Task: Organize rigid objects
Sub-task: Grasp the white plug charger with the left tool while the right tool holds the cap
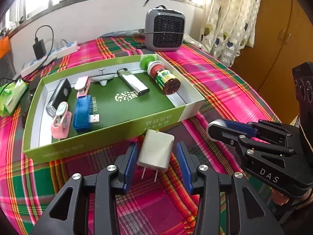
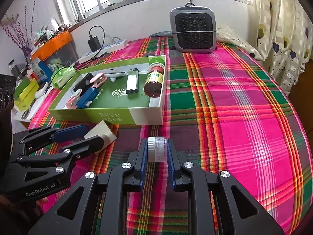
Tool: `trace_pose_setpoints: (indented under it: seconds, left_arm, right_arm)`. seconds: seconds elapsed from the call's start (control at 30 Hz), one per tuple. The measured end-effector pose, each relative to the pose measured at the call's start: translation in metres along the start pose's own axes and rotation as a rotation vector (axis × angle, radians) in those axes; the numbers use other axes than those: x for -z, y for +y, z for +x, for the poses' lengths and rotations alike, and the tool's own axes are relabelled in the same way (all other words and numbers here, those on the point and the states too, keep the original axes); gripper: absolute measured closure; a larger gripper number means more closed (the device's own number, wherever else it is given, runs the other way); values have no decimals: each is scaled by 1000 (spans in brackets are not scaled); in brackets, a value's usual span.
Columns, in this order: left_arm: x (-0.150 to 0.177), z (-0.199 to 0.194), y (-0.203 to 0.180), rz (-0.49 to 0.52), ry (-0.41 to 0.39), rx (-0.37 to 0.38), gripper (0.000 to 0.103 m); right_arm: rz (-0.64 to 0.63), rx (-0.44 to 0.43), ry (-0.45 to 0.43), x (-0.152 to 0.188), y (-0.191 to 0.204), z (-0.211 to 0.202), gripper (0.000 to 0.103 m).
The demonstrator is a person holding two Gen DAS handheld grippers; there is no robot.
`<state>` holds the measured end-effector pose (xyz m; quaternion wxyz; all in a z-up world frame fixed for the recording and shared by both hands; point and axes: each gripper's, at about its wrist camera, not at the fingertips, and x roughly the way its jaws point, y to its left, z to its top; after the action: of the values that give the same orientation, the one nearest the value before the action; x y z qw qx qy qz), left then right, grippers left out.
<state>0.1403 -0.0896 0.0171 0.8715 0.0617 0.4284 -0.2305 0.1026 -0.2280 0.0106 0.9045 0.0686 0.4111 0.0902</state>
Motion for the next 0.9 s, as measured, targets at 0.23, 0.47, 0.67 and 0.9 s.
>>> trace_pose_setpoints:
  seconds: [0.23, 0.47, 0.67, 0.9]
  left_arm:
    - [-3, 7, -4, 20, 9, -10, 63]
    - [-2, 13, -4, 23, 24, -35, 62]
    - [-2, 14, -5, 19, 18, -49, 63]
    - [-1, 14, -3, -2, 12, -43, 63]
  right_arm:
    - [-2, 9, 3, -1, -2, 2, 83]
    - [-8, 17, 1, -2, -3, 3, 83]
    - [-15, 26, -4, -1, -2, 3, 83]
    - [-19, 27, -4, -2, -2, 4, 83]
